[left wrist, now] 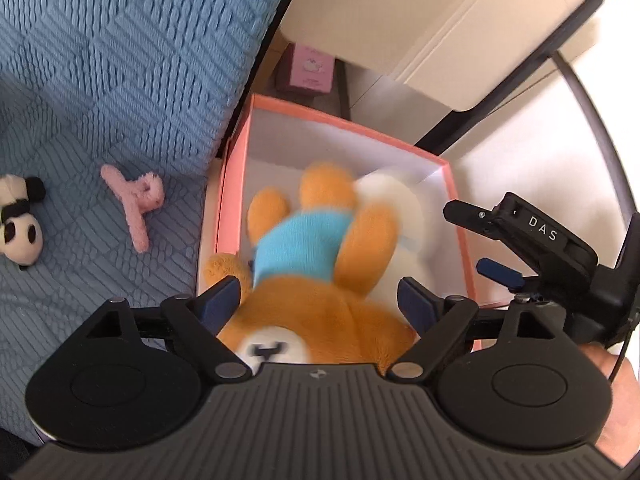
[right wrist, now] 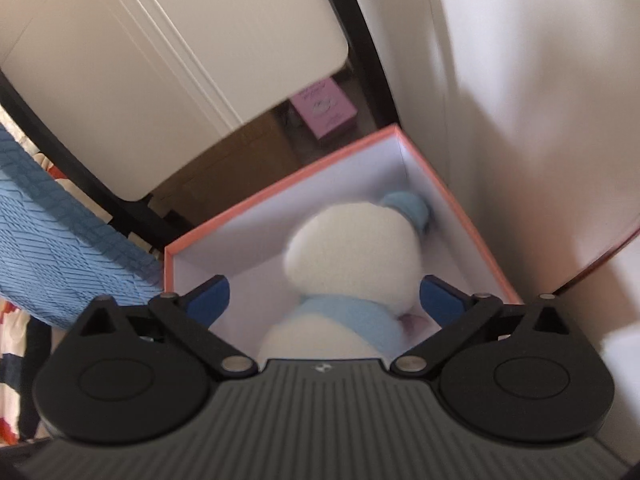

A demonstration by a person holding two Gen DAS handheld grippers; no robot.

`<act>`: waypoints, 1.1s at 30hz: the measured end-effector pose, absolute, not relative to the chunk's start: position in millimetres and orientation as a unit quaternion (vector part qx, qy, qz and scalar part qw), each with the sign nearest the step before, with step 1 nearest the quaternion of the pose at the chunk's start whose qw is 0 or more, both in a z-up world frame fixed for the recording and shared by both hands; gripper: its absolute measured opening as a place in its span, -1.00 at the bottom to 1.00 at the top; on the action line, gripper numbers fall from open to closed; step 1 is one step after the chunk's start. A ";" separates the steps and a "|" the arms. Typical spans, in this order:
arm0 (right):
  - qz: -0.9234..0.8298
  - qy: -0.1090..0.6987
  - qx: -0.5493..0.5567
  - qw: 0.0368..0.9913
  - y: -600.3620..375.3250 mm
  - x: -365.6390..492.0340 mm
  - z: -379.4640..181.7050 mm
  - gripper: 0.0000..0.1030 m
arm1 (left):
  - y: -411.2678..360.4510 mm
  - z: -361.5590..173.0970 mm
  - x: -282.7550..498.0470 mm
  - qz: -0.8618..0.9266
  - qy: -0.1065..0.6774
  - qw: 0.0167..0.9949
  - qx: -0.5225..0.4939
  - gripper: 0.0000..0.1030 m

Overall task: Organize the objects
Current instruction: 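Carry the snowman and bear over the pink box and open both tools, then withdraw both tools from the box toward the panda and pink bunny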

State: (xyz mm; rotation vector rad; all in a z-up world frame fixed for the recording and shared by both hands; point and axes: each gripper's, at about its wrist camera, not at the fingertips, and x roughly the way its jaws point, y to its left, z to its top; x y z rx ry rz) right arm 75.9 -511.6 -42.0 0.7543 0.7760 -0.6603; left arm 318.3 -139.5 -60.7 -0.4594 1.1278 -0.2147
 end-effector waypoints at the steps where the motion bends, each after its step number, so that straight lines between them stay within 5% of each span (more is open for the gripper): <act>1: -0.306 0.361 0.346 0.811 -509.1 75.0 -37.4 1.00 | -137.0 -56.9 315.0 -0.103 0.524 0.817 -0.217 0.72; 15: -0.223 0.339 0.249 0.879 -411.4 62.2 15.9 1.00 | -92.0 9.0 241.7 -0.099 0.441 0.870 -0.200 0.72; 33: -0.162 0.329 0.188 0.911 -282.4 47.4 12.8 1.00 | -23.5 18.7 148.7 -0.066 0.377 0.909 -0.169 0.72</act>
